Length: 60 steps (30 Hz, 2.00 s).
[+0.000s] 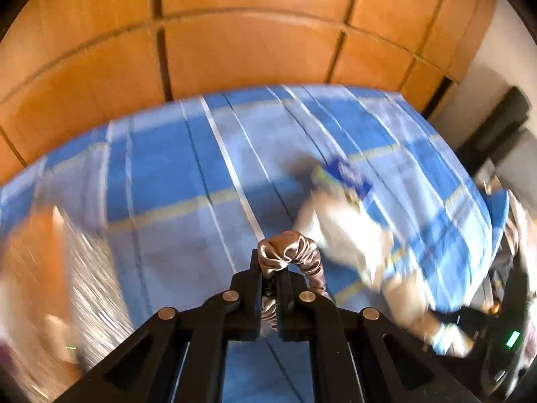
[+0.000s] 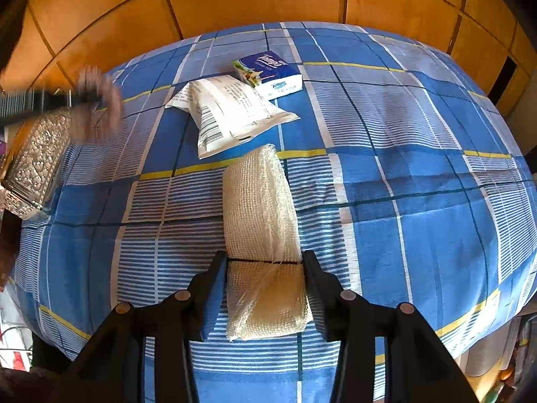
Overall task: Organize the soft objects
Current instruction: 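Grasp the white mesh pad with the right gripper while the left gripper holds the scrunchie, then carry the brown scrunchie into the gold tray and open the left gripper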
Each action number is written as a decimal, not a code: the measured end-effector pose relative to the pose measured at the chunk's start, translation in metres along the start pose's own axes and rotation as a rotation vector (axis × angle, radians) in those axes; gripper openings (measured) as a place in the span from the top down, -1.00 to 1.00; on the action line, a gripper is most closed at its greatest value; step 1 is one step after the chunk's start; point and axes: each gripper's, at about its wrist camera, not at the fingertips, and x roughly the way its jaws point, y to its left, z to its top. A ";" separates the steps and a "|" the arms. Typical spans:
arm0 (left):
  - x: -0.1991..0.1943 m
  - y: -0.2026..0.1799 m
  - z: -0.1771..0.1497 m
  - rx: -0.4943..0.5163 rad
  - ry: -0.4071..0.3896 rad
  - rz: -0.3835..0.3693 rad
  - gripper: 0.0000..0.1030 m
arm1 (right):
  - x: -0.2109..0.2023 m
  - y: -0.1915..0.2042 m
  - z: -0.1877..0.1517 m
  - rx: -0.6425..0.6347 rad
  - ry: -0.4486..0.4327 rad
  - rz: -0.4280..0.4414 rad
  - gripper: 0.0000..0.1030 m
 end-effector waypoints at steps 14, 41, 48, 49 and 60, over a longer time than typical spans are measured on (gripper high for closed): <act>-0.102 0.208 0.052 -0.332 -0.149 0.279 0.89 | 0.001 0.005 -0.007 -0.024 -0.045 -0.070 0.12; -0.200 0.347 -0.217 -0.742 -0.237 0.378 0.88 | 0.006 0.023 -0.008 -0.042 -0.065 -0.168 0.13; -0.202 0.328 -0.266 -0.766 -0.248 0.443 0.88 | 0.006 0.026 -0.011 -0.049 -0.073 -0.191 0.13; -0.201 0.325 -0.271 -0.762 -0.250 0.458 0.88 | 0.006 0.026 -0.011 -0.050 -0.074 -0.194 0.13; -0.177 0.296 -0.302 -0.691 -0.222 0.580 0.82 | 0.004 0.029 -0.014 -0.059 -0.086 -0.228 0.14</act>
